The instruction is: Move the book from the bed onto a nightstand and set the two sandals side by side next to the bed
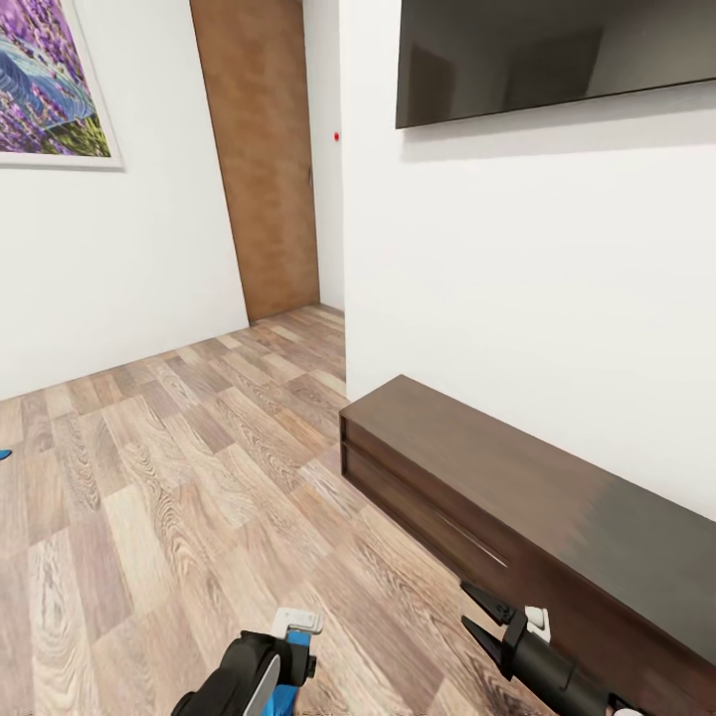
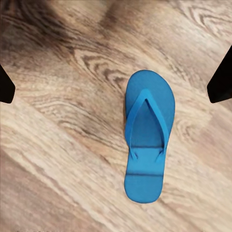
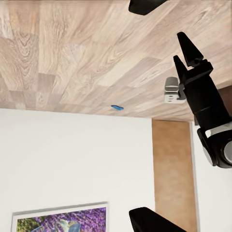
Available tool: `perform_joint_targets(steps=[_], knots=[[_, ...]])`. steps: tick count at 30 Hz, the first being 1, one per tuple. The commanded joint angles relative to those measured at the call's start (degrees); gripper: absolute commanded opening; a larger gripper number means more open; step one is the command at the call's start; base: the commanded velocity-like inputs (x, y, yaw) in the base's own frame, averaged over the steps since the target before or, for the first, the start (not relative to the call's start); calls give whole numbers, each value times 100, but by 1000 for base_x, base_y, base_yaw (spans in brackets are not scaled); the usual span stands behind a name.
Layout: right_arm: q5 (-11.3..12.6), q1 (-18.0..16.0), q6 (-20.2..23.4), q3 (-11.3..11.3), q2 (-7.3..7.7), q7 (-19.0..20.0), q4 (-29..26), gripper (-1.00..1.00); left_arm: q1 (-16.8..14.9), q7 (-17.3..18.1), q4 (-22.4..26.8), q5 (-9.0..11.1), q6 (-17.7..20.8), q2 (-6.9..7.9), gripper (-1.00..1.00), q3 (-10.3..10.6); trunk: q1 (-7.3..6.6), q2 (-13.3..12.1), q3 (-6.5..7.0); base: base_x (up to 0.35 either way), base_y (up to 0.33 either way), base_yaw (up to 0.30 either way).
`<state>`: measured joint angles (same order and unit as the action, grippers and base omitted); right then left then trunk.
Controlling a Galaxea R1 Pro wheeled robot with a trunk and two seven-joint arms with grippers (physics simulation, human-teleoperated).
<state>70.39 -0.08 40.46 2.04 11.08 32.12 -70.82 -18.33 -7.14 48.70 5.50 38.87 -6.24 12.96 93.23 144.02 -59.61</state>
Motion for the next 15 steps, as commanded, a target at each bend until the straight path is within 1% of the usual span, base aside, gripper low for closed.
perform_joint_targets(steps=[1, 5, 8, 10, 11, 13, 15], knots=[[28, -1, 41, 7, 0, -4, -2, 100, -3, -51, 7, 62, 10, 2, 100, 15, 1, 4, -28, 0, 0, 0], [28, -1, 41, 7, 0, -4, -2, 100, -1, -57, 8, 79, -51, 0, 100, 7, 12, 9, -116, 0, 0, 0], [28, -1, 41, 7, 0, -4, -2, 100, 0, -80, 5, 74, -268, -2, 100, 3, 19, 13, -183, 0, 0, 0], [28, -1, 41, 7, 0, -4, -2, 100, -3, -159, -13, 76, -501, -8, 100, 4, 25, 16, -227, 0, 0, 0], [28, -1, 41, 7, 0, -2, -2, 100, -3, -194, -18, 77, -549, -10, 100, 4, 27, 17, -249, 0, 0, 0], [28, -1, 41, 7, 0, -3, -2, 100, -4, -379, -32, 90, -683, -14, 100, 5, 32, 20, -294, 0, 0, 0], [28, -1, 41, 7, 0, -3, -2, 100, -4, -438, -35, 100, -715, -11, 100, 2, 37, 23, -338, 0, 0, 0]])
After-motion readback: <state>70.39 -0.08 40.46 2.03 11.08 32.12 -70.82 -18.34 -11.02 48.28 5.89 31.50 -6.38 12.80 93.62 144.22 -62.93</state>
